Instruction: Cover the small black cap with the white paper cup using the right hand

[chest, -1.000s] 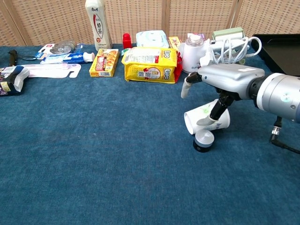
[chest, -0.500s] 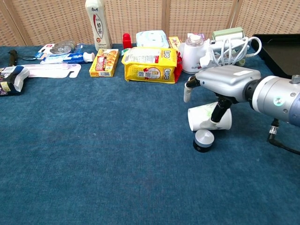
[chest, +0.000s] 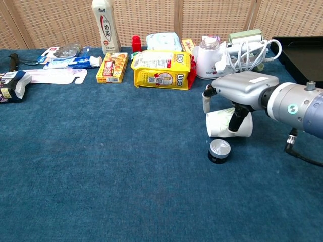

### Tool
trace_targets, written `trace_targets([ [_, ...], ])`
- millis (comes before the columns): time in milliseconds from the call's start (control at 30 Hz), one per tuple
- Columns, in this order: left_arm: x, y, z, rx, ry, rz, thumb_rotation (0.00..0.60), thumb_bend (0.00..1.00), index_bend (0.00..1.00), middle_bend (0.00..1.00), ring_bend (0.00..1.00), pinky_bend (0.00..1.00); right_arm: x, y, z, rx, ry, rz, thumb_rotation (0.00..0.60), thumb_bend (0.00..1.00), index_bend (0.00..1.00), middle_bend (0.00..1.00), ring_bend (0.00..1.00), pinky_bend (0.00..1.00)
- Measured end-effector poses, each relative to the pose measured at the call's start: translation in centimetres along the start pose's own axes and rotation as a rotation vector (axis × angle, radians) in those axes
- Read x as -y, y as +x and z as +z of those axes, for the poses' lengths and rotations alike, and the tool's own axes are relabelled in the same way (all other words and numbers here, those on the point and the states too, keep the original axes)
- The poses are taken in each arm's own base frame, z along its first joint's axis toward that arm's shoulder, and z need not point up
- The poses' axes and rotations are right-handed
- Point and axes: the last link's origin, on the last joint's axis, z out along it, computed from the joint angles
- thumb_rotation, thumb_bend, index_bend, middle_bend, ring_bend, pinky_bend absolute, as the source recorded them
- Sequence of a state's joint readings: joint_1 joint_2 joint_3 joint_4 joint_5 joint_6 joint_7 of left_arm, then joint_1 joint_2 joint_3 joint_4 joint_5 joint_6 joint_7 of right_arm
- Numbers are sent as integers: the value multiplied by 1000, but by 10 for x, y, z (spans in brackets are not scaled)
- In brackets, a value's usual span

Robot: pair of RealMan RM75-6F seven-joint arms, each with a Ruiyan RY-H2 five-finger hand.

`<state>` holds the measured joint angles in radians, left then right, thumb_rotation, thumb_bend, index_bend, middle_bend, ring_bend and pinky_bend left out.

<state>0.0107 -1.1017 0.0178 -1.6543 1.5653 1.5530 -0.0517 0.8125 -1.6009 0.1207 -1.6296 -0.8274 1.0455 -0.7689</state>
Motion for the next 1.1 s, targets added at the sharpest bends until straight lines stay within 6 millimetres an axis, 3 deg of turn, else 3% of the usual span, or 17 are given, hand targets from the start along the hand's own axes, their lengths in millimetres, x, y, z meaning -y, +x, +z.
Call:
trace_targets([
  [333, 0, 0, -1, -3, -1, -3, 600, 179, 281, 280, 174, 182, -2, -1, 3, 4, -31, 0, 560, 257, 446, 223, 114, 31],
  [533, 1, 1, -2, -3, 1, -2, 600, 179, 281, 280, 174, 183, -4, 5, 2, -7, -43, 93, 559, 256, 454, 228, 118, 33],
  [1100, -3, 5, -1, -12, -12, 3, 600, 179, 282, 280, 174, 182, -12, 27, -20, 42, -9, 808, 558, 256, 456, 233, 132, 36],
])
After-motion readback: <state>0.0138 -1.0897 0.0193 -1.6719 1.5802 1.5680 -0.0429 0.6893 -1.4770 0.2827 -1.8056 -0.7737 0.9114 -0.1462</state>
